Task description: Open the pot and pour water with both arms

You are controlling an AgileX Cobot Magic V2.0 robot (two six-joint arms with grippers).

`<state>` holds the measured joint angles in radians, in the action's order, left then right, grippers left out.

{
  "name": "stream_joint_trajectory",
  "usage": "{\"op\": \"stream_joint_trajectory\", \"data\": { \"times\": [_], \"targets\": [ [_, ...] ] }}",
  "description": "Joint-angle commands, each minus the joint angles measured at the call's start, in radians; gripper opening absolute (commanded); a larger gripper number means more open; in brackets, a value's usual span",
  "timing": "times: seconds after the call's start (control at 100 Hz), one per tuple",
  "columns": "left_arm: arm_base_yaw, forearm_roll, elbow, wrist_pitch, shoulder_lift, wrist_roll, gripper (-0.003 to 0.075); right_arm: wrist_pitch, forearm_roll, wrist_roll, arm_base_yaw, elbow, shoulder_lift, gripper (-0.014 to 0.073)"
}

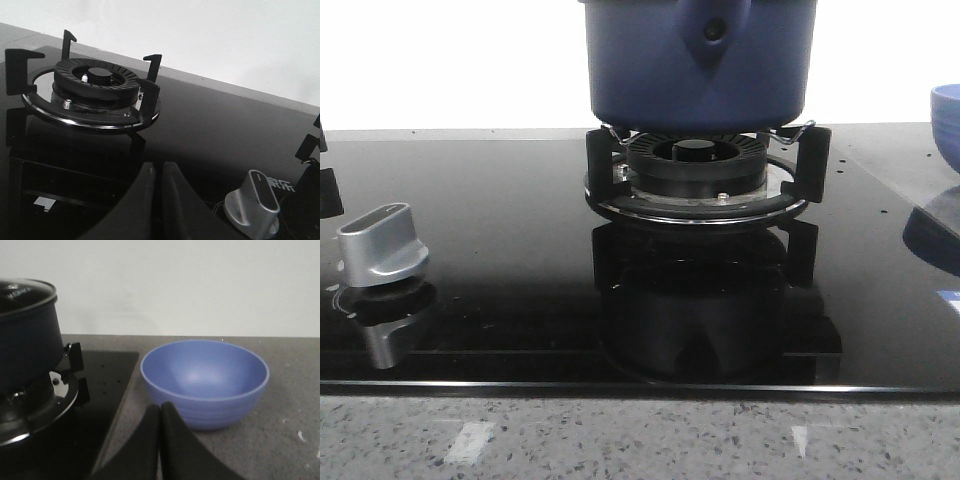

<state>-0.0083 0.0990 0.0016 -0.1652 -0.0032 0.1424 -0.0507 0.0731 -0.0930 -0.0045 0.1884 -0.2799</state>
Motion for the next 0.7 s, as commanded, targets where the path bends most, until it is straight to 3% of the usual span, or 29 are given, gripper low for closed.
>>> {"op": "stream_joint_trajectory", "data": {
  "times": [0.0, 0.26, 0.32, 0.69],
  "targets": [
    [-0.005, 0.008, 0.031, 0.073, -0.027, 0.008, -0.0020, 0.081, -0.128, 0.134, -0.007, -0.034, 0.043, -0.0046],
    [-0.005, 0.008, 0.031, 0.073, -0.027, 0.008, -0.0020, 0.084, -0.121, 0.142, -0.007, -0.227, 0.257, -0.0046],
    [-0.005, 0.008, 0.031, 0.073, -0.027, 0.008, -0.0020, -0.002, -0.118, 0.154, -0.007, -0.225, 0.316, -0.0046],
    [-0.005, 0.008, 0.031, 0.075, -0.027, 0.008, -0.0020, -0.077, -0.117, 0.153, -0.009, -0.225, 0.309, -0.0046]
  ]
}}
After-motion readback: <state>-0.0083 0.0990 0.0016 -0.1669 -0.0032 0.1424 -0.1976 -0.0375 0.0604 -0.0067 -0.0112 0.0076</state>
